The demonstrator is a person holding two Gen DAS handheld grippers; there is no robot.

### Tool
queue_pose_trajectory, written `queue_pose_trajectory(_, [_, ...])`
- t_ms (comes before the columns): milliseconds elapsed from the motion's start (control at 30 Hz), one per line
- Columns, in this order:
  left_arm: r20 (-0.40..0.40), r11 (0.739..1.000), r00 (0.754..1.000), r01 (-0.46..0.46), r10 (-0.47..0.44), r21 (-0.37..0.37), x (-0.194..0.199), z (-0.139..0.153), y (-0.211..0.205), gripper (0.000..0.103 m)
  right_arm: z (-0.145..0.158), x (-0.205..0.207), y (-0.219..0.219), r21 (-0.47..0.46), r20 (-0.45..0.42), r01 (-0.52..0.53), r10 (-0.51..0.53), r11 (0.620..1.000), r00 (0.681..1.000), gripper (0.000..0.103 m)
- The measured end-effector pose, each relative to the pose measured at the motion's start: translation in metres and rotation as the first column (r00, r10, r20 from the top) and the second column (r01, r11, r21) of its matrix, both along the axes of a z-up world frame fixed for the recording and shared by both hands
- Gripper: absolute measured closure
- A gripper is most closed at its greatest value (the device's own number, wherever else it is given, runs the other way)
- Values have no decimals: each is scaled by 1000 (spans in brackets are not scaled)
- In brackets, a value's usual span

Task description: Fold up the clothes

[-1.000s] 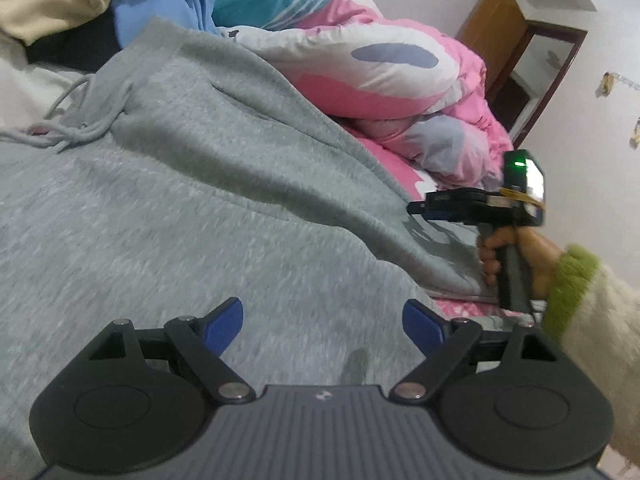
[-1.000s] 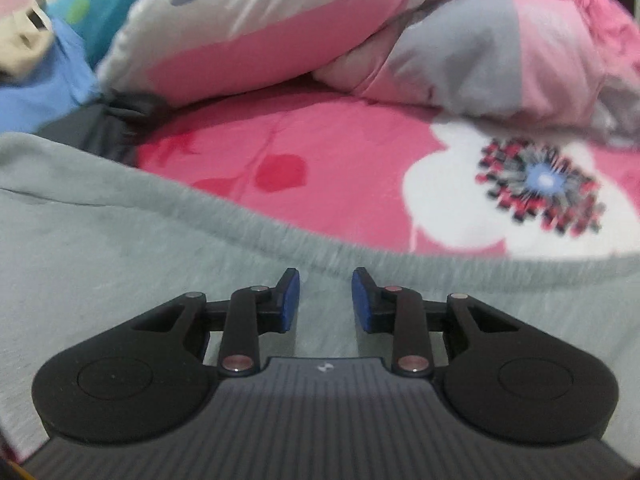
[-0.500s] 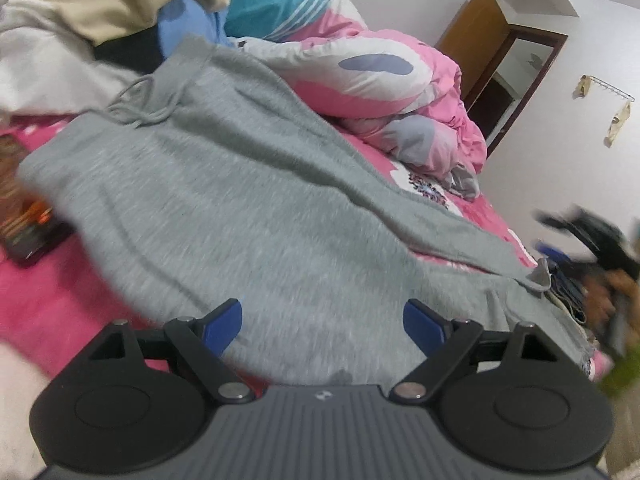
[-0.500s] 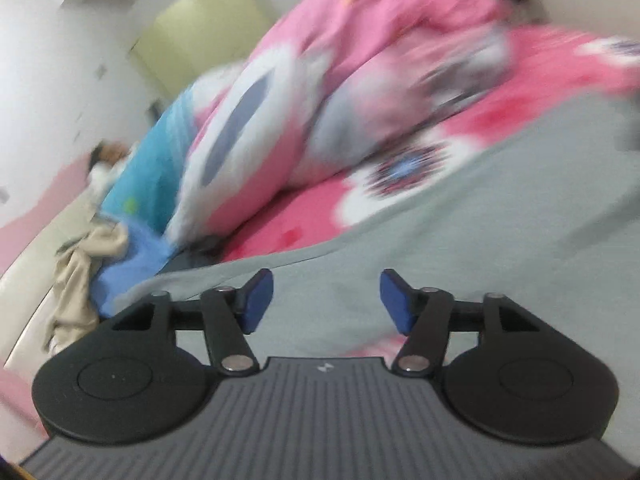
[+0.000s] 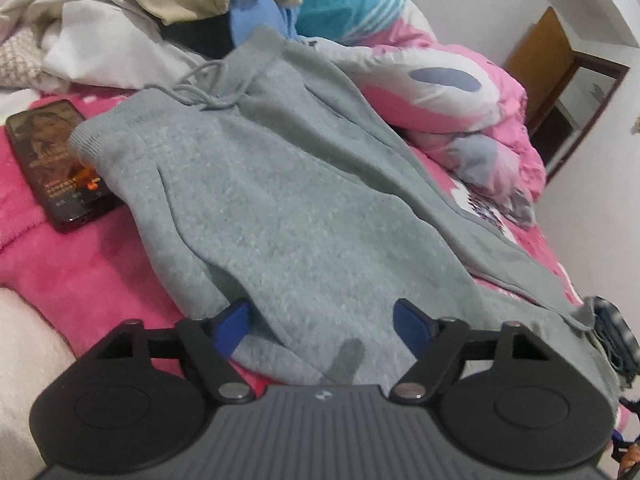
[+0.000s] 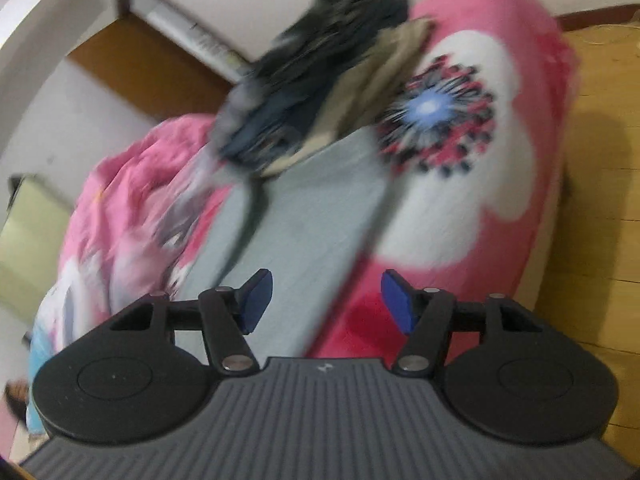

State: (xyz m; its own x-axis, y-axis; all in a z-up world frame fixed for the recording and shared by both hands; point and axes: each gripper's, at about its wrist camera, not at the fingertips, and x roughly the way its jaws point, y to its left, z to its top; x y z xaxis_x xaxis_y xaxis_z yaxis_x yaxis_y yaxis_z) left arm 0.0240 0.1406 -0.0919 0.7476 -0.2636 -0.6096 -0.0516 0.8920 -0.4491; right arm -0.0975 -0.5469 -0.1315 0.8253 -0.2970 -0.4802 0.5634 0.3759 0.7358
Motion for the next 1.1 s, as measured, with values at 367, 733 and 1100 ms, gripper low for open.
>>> queue_pose_trajectory(367, [-23,995,995,-96,96,1,-3,2,1,70,-7,-4,-33,79,251,-28,7,997,968,101])
queue_pose_trajectory(733, [-40,994,995,-91,89,-67,-15,-3,12,74,-54,-66,-42,272,297,92,-175,958,939,100])
queue_pose_trajectory(1100, [-7,990,996,-91,91,-109,-7,-10,11,55,-45,-35,-14,254,357,-126,29,959,934,67])
